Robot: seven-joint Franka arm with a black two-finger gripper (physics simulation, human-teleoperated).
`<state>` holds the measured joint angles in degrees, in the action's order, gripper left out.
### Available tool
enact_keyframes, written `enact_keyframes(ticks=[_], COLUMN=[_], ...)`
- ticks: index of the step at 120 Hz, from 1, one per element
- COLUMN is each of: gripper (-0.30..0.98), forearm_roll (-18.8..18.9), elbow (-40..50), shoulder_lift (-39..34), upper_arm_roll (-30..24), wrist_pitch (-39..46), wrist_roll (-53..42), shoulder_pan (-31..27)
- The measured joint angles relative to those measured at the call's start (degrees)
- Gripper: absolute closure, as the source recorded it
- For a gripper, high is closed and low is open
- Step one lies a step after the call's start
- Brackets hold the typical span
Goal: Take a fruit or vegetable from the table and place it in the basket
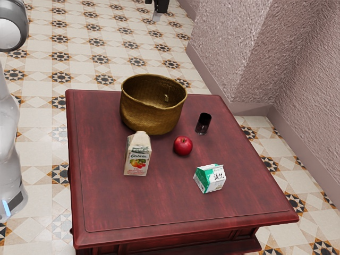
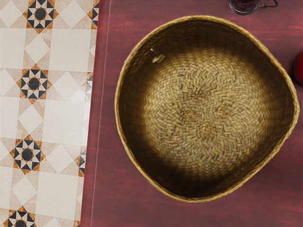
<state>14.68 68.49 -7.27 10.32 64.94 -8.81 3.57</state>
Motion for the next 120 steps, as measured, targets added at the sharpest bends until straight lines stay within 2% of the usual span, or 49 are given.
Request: enact_keyframes(ticks=[34,39,56,67,72,79,86,92,100,105,120], gripper=[0.02,0.02,0.02,0.02,0.02,0.02,0.02,0.02,0.02,0.02,0.02], forearm_roll=[0.0,-0.4,-1.3,-1.8,-3.6,-9.1,-13.8,-16.4,-18.4,-18.5,-16.5], elbow=[0.0,-0.1,-8.4,-8.8,-8.6,-8.0,-7.6,-7.2,-6.9,-4.3,17.2], shoulder_lift=[0.0,-0.2,-1.1,2.9,6.8,14.6,20.1,21.7,20.7,17.6,1.4], upper_arm_roll=[0.1,1.3,1.6,3.1,6.9,11.4,12.9,13.1,13.2,13.5,13.3], wrist_pitch=[0.0,0.0,0.1,0.5,1.6,4.0,6.2,7.6,8.2,8.7,15.9], wrist_roll=[0.0,0.0,-0.3,-0.7,-1.3,-2.8,-4.5,-5.8,-7.5,-8.3,-8.5], shoulder_pan=[-0.1,0.4,1.9,2.4,3.1,1.6,-3.0,-4.3,-3.0,0.7,15.5])
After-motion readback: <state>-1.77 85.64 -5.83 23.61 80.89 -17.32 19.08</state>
